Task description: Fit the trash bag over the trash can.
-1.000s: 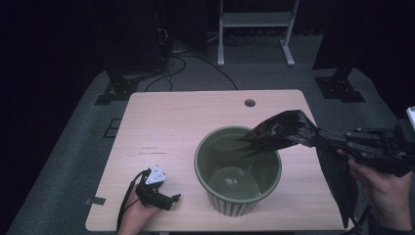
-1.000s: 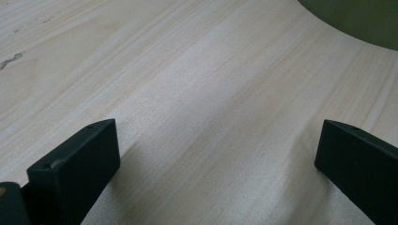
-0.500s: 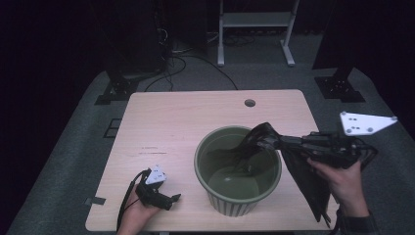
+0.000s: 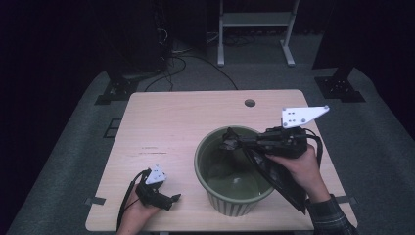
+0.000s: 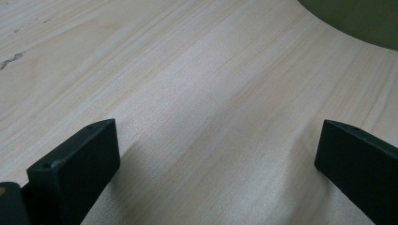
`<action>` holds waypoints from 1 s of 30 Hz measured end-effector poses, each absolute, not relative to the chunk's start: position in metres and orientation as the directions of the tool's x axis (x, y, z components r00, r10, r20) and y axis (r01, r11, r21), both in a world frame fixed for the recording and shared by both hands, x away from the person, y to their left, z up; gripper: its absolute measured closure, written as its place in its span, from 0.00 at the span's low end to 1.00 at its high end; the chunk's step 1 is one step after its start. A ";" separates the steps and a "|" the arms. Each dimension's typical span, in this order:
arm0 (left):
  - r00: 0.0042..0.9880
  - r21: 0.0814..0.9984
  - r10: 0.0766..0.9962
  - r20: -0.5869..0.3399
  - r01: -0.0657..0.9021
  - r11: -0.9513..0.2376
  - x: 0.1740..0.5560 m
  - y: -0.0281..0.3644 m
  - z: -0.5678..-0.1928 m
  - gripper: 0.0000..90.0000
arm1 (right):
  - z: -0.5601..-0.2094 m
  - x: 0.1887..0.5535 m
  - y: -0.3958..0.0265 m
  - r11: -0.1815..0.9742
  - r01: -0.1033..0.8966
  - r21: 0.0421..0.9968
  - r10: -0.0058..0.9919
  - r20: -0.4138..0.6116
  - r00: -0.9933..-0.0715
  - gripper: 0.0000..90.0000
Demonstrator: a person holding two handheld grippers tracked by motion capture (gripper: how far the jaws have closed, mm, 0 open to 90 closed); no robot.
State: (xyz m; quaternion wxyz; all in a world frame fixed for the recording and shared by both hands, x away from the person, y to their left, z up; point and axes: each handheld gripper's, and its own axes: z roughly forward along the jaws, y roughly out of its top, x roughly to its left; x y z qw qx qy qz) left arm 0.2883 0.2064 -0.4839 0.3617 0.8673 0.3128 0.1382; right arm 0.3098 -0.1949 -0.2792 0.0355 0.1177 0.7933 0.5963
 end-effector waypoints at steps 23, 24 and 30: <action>0.766 0.714 0.643 0.013 0.443 -0.542 0.288 0.206 -0.484 0.00 | -0.290 0.289 -0.266 0.242 0.195 0.951 0.386 0.090 -0.918 0.71; 0.766 0.714 0.643 0.014 0.443 -0.543 0.288 0.206 -0.484 0.00 | -0.293 0.287 -0.271 0.240 0.201 0.950 0.398 0.093 -0.913 0.71; 0.766 0.713 0.643 0.013 0.444 -0.543 0.288 0.206 -0.484 0.00 | -0.310 0.278 -0.296 0.232 0.242 0.942 0.441 0.119 -0.890 0.67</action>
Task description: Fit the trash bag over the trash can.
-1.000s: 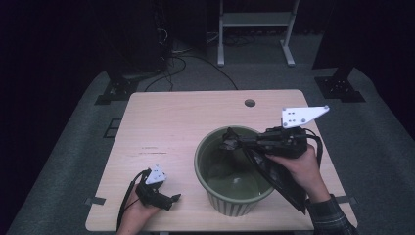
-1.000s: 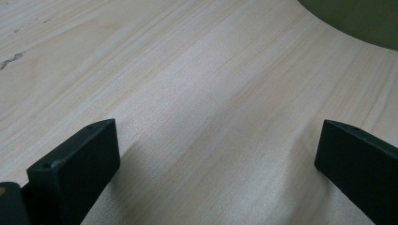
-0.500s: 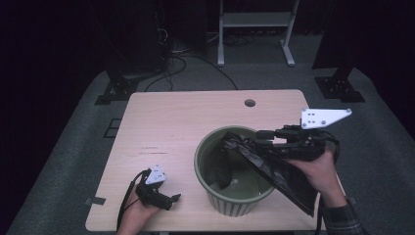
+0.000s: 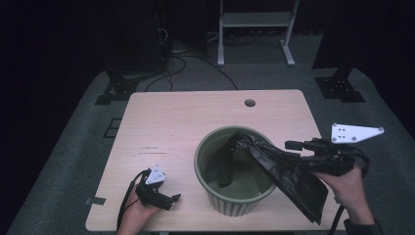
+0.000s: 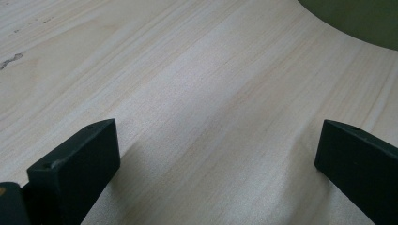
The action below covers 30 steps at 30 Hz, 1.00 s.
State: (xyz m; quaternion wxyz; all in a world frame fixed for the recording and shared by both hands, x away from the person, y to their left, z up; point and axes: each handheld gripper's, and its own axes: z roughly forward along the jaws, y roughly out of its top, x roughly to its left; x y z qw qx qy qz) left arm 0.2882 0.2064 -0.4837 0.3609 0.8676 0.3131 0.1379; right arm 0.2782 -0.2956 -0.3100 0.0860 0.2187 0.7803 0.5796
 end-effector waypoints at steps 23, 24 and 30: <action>0.772 0.713 0.635 0.010 0.440 -0.546 0.288 0.207 -0.483 0.00 | -0.333 0.273 -0.310 0.202 0.285 0.937 0.417 0.181 -0.891 1.00; 0.774 0.719 0.633 -0.002 0.441 -0.538 0.288 0.208 -0.482 0.00 | -0.332 0.274 -0.309 0.198 0.285 0.938 0.413 0.183 -0.892 1.00; 0.781 0.763 0.624 0.001 0.402 -0.505 0.285 0.213 -0.462 0.00 | -0.320 0.285 -0.293 0.208 0.265 0.942 0.400 0.165 -0.902 1.00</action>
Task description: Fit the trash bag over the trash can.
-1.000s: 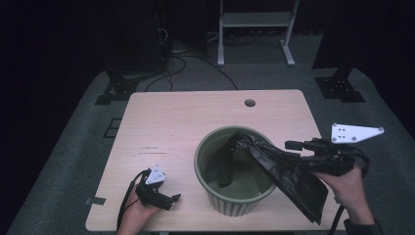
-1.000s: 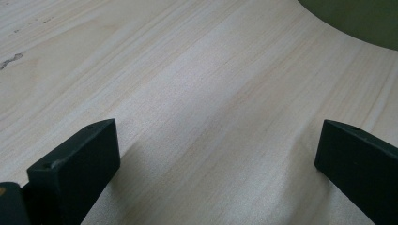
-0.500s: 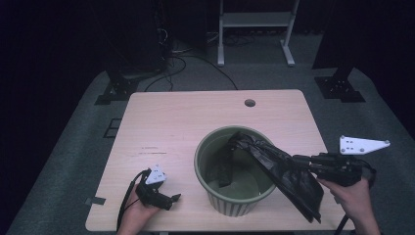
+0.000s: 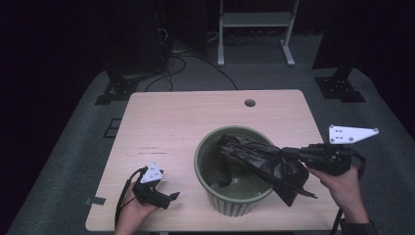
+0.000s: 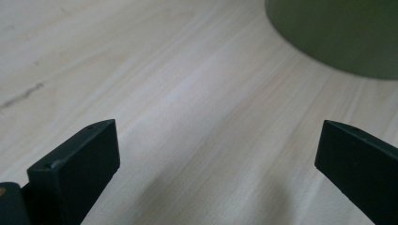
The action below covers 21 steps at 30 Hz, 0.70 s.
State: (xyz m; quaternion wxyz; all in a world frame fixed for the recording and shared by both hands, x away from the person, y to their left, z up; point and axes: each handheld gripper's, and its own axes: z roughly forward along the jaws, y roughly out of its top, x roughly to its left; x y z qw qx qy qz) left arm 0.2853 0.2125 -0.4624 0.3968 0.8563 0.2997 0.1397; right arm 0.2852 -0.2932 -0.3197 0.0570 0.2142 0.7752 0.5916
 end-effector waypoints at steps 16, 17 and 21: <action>0.867 0.887 0.499 -0.014 0.241 -0.395 0.266 0.213 -0.376 0.01 | -0.306 0.319 -0.257 0.231 0.262 0.937 0.393 0.157 -0.906 1.00; 0.873 0.892 0.487 -0.012 0.230 -0.390 0.264 0.211 -0.369 0.01 | -0.306 0.320 -0.255 0.232 0.264 0.936 0.394 0.158 -0.906 1.00; 0.899 0.910 0.437 0.015 0.168 -0.378 0.256 0.200 -0.341 0.03 | -0.305 0.326 -0.251 0.238 0.267 0.934 0.400 0.156 -0.903 1.00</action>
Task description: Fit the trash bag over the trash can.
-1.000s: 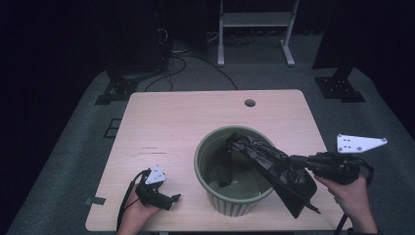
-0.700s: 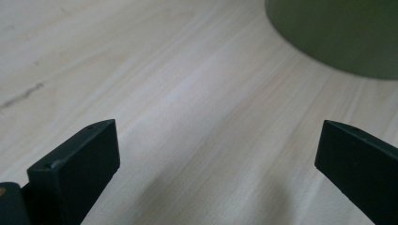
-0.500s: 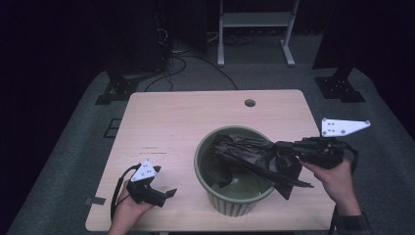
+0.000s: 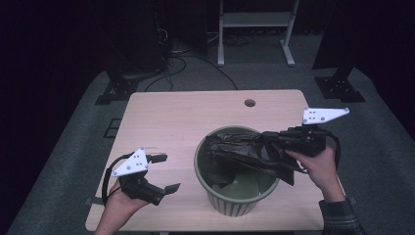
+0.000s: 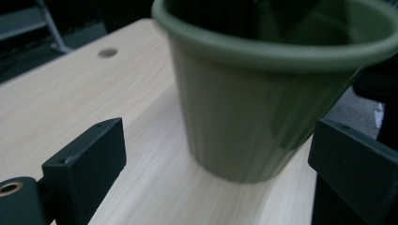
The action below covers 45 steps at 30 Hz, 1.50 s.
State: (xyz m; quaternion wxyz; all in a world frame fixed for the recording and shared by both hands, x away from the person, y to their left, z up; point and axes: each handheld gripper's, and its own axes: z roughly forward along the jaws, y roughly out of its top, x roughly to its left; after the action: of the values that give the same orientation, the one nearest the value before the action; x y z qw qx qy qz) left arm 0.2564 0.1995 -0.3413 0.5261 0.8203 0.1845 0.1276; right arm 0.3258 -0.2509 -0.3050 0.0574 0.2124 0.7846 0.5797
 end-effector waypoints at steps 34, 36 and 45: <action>0.989 0.906 0.108 0.100 -0.046 -0.421 0.299 0.083 -0.265 0.67 | -0.305 0.335 -0.239 0.272 0.276 0.922 0.394 0.155 -0.906 1.00; 0.989 0.902 0.110 0.101 -0.044 -0.428 0.301 0.082 -0.266 0.72 | -0.305 0.335 -0.239 0.271 0.277 0.922 0.394 0.156 -0.906 1.00; 0.994 0.889 0.081 0.070 -0.025 -0.458 0.308 0.079 -0.271 0.94 | -0.305 0.335 -0.240 0.270 0.279 0.922 0.393 0.159 -0.906 1.00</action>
State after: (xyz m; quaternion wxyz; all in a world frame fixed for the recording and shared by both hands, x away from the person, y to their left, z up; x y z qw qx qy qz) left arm 0.3077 0.0794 -0.2708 0.5203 0.8523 0.0164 0.0510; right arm 0.3348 -0.2397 -0.3050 0.0503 0.2111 0.7952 0.5662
